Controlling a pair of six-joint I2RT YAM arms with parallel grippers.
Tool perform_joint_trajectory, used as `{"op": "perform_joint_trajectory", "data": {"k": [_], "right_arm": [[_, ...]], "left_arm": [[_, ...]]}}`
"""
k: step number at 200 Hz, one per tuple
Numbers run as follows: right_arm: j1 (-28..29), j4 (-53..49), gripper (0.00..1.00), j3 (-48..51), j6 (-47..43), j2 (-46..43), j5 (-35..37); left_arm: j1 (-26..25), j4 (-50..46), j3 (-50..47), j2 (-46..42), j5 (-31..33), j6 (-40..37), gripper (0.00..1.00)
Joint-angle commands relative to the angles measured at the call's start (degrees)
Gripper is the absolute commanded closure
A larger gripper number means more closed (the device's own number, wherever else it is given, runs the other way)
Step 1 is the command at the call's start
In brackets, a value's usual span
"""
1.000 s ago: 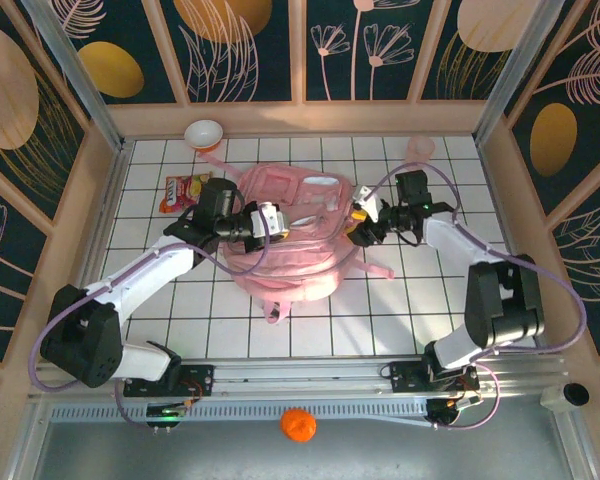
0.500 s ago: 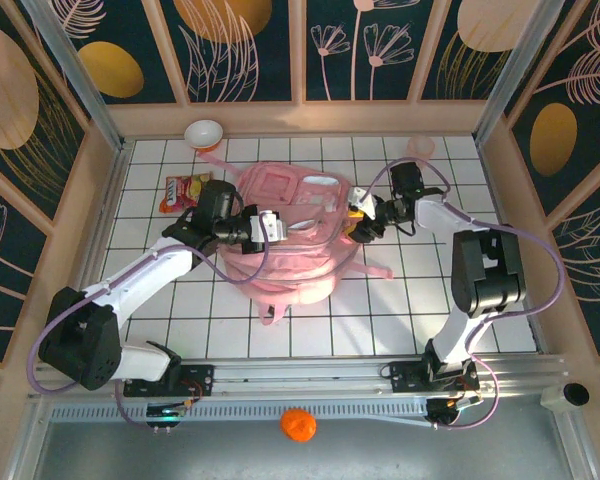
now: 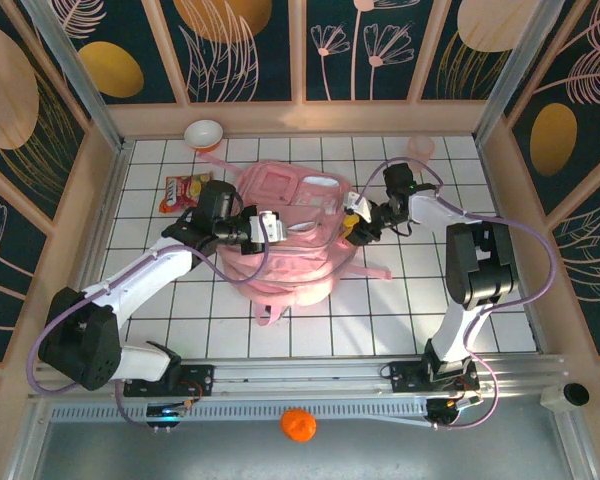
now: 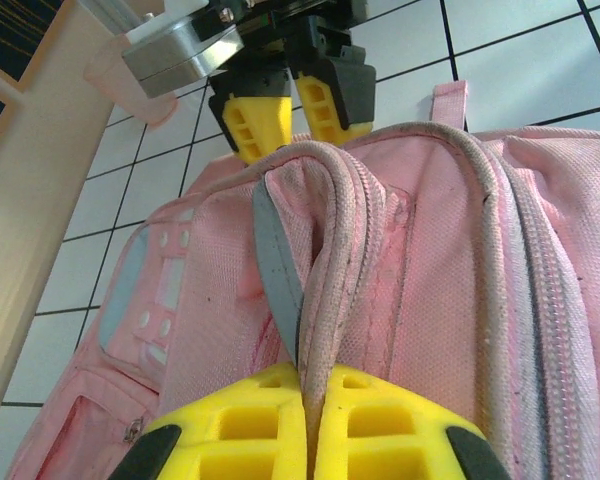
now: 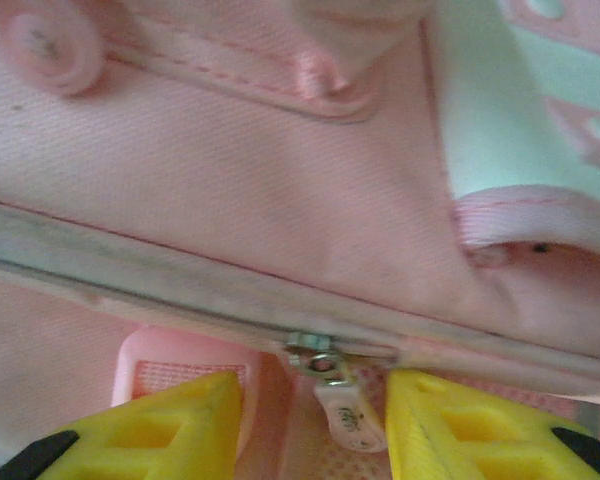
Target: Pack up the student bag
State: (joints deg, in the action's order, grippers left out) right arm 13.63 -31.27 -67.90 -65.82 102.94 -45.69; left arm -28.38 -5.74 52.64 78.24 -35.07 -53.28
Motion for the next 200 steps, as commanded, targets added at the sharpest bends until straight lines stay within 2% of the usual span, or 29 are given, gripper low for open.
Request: {"op": "perform_joint_trajectory", "data": {"k": [1,40,91,108,144,169,178,200], "right_arm": [[1.4,-8.61,0.61,-1.39,1.15,-0.48,-4.01],[1.31,-12.71,0.65,-4.3,4.94,0.89,-7.29],[0.21,-4.49,0.63,-4.25,17.65,3.27,-6.57],[-0.35,-3.98,0.65,-4.94,19.47,4.21,-7.57],[-1.83,-4.95,0.86,-6.08,21.34,4.95,-9.44],[-2.88,-6.26,0.97,-6.15,22.67,3.56,-11.41],[-3.01,-6.27,1.0,-5.94,23.48,2.64,-11.93],[-3.06,-6.02,1.0,-4.59,25.39,0.07,-14.22]], "left_arm": [[0.26,8.99,0.53,-1.77,-2.21,0.28,1.0],[0.26,8.99,0.42,-2.12,-1.53,0.19,1.0],[0.26,9.52,-0.06,-2.6,-2.21,0.63,1.0],[0.26,9.52,-0.08,-2.58,-2.2,0.63,1.0],[0.26,10.08,-0.08,-2.26,-1.89,1.56,1.0],[0.17,11.55,-0.31,-1.28,3.3,4.48,1.0],[0.09,11.73,-0.42,-0.85,5.82,5.16,1.0],[-0.81,12.95,-1.26,-0.57,10.46,5.8,1.0]]}}
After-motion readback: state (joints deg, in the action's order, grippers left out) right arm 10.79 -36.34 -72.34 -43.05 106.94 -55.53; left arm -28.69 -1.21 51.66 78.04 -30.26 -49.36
